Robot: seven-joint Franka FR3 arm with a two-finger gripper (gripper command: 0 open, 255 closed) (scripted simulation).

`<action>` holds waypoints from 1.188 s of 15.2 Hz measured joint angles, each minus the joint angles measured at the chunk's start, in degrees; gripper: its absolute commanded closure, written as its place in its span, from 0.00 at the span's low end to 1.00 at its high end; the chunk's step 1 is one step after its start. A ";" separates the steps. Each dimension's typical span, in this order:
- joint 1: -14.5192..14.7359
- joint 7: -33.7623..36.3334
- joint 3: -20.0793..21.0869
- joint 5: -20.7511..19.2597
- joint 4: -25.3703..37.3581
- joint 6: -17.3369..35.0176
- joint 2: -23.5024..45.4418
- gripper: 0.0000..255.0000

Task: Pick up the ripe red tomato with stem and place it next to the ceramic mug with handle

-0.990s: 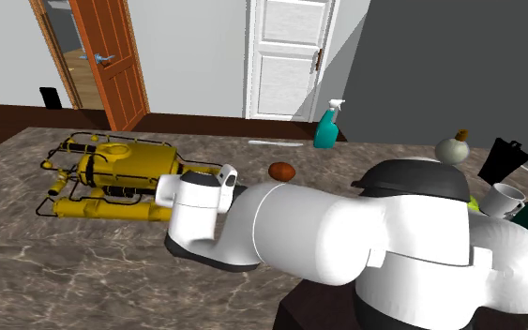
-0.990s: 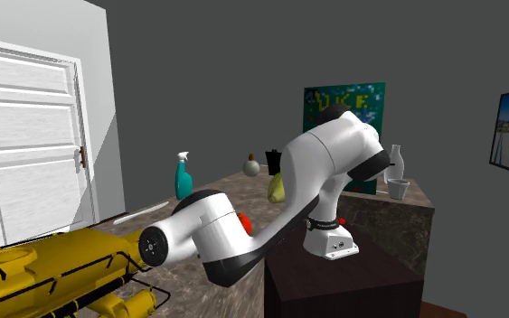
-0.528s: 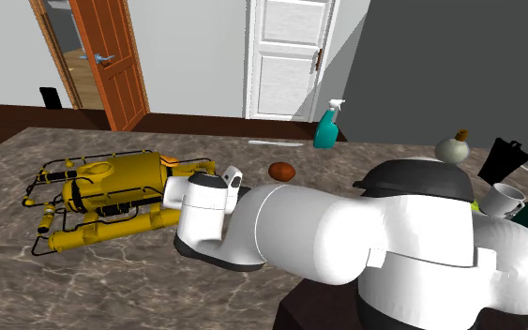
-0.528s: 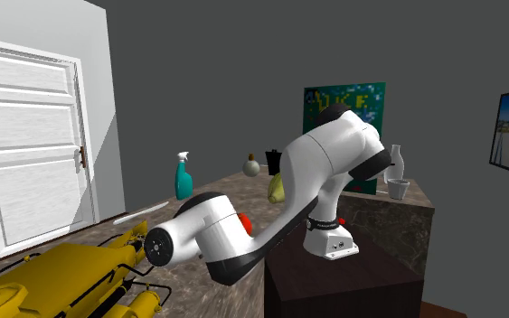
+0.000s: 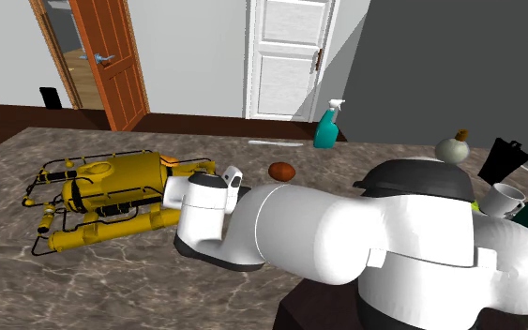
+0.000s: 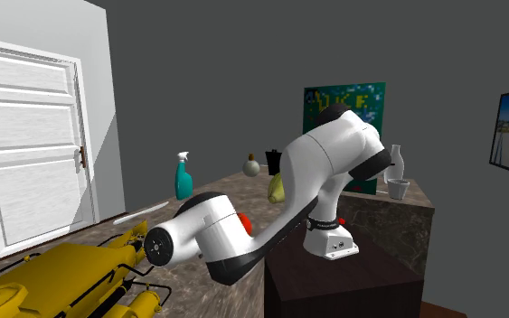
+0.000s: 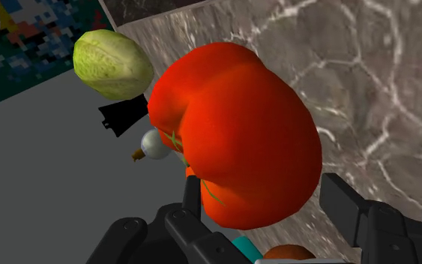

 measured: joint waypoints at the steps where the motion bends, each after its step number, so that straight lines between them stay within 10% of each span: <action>1: -0.02 0.00 0.01 0.00 0.02 0.00 -0.01 1.00; 18: 3.01 -2.56 -4.77 -4.11 0.31 -4.33 4.48 1.00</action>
